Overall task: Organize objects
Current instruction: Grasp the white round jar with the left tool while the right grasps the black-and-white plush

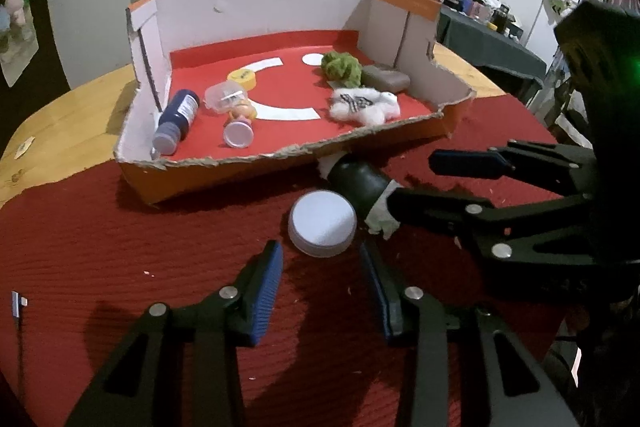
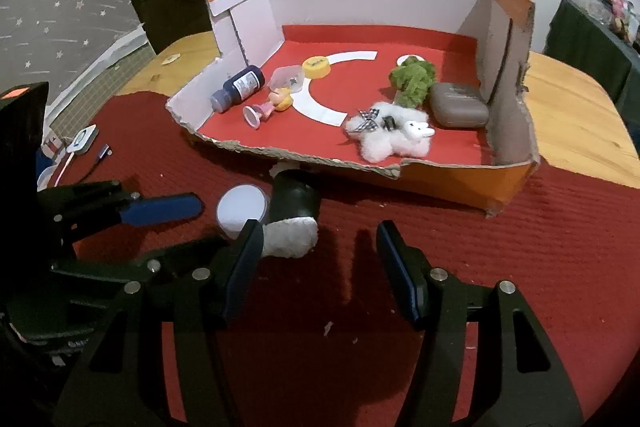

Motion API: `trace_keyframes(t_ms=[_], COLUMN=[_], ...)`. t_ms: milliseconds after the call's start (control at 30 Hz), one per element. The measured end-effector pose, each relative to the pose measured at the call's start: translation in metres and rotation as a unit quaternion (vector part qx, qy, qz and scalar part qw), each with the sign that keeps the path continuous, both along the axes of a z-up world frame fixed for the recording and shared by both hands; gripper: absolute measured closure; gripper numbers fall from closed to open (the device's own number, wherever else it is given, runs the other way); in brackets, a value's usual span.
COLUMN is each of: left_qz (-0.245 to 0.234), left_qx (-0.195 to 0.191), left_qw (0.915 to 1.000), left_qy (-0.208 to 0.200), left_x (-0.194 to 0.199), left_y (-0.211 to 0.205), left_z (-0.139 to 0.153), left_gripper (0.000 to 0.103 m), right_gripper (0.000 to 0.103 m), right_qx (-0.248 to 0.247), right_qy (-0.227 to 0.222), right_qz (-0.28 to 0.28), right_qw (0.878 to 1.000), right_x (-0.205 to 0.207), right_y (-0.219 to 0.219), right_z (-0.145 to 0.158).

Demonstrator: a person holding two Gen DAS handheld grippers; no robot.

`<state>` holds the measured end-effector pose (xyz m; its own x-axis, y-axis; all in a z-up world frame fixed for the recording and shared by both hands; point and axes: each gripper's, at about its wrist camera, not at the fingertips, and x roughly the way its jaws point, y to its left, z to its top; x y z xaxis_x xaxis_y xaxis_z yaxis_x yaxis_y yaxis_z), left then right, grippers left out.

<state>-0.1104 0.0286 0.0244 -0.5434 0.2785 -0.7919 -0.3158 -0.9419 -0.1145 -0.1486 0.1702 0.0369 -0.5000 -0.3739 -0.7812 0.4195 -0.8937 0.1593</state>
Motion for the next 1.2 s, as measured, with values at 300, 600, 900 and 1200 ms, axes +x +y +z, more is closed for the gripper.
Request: trace_keyframes(t_ms=[300,600,900,1200], left_qz=[0.003,0.004,0.005,0.047], left_qx=[0.003,0.000,0.002,-0.001], left_qw=[1.0000,1.0000,1.0000,0.9989], left_qy=[-0.005,0.000,0.003,0.004], left_x=[-0.007,-0.014,-0.017,-0.015], left_y=[0.000,0.003,0.000,-0.029], left_z=[-0.005,-0.005,-0.005,-0.003], left_gripper=[0.061,0.061,0.062,0.063], right_gripper=[0.045,0.045,0.045,0.045], right_qx=[-0.001,-0.003,-0.007,0.003], right_qy=[-0.012,-0.018,-0.026,-0.021], right_qz=[0.009,0.009,0.010,0.010], right_qw=[1.000,1.000,1.000,1.000], right_x=[-0.010,-0.017,-0.024,-0.024], right_y=[-0.007,-0.009,-0.010,-0.015], right_z=[-0.007,-0.009,-0.014,-0.014])
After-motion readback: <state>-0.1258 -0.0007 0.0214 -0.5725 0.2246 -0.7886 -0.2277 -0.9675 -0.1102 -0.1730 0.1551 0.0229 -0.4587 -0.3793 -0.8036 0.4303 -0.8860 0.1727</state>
